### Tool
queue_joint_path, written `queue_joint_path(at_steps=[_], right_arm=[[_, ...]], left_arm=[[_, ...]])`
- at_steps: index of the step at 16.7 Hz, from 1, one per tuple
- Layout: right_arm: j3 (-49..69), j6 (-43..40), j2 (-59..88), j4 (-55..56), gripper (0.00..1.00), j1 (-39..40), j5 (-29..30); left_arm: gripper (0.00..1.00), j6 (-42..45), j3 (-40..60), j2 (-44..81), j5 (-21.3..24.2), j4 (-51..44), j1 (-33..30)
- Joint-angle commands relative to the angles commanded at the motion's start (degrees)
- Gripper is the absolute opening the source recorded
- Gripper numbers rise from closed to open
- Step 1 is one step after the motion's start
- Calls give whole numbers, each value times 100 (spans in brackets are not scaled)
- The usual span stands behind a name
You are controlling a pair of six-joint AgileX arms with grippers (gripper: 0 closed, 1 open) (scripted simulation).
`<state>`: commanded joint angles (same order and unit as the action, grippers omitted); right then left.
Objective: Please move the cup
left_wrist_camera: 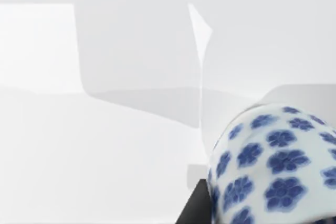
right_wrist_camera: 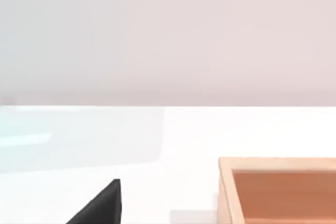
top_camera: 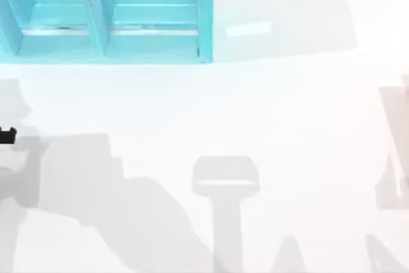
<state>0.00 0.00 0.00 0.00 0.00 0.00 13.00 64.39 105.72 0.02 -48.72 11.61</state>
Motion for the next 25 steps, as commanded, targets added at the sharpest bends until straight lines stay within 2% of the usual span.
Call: queue_joint_path(at_steps=[6, 14, 17, 25], right_arm=[[0, 0, 0, 0, 100, 0, 0], [0, 0, 0, 0, 100, 0, 0], [0, 0, 0, 0, 100, 0, 0], [0, 0, 0, 0, 100, 0, 0]], left_arm=[[0, 194, 227, 111, 7, -182, 188], [0, 1937, 2775, 1081, -10, -1763, 1909], [0, 2447, 3410, 1261, -4, -2177, 2431], [0, 2561, 3323, 1318, -9, -2009, 2517]])
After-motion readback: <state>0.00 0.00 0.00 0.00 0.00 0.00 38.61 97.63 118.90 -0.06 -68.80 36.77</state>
